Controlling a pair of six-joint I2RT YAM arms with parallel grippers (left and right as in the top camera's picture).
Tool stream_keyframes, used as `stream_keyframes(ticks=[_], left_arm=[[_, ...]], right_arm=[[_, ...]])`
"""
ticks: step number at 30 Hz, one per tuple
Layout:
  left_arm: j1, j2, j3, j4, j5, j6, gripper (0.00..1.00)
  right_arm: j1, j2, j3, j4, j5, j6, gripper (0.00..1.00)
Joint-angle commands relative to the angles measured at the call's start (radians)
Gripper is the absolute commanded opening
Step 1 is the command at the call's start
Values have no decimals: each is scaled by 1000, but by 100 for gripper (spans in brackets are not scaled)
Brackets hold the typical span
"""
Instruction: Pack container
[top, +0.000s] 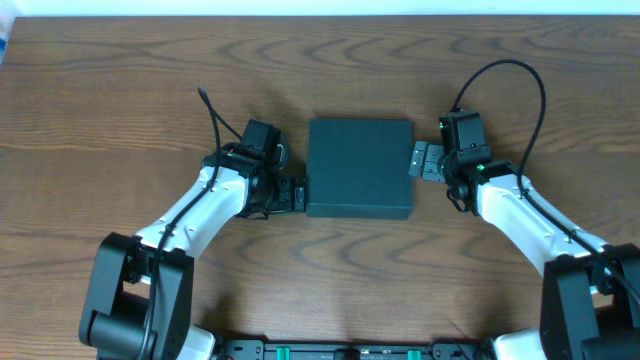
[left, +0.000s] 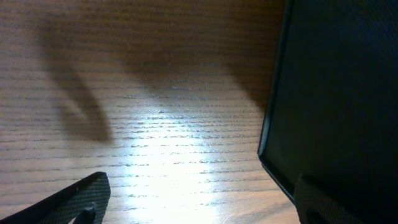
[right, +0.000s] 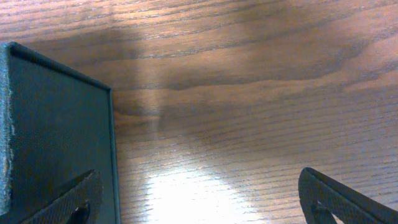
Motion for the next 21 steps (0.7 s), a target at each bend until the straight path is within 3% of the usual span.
stream_keyframes(ticks=[1,9,15,21], left_arm=[[-10,10,-8,5,16,-7,95],[6,-102,5,3,-63,9,95],[32,-294,6,-24,-63,92,95],[24,-515,6,-117,-64,153,96]], right_arm=[[4,5,2,6,-50,14,99],[4,-114,3,-43,-49,-3,99],[4,-338,3,-127,-41,-53,99],[6,-618,3,-327,-42,-77,99]])
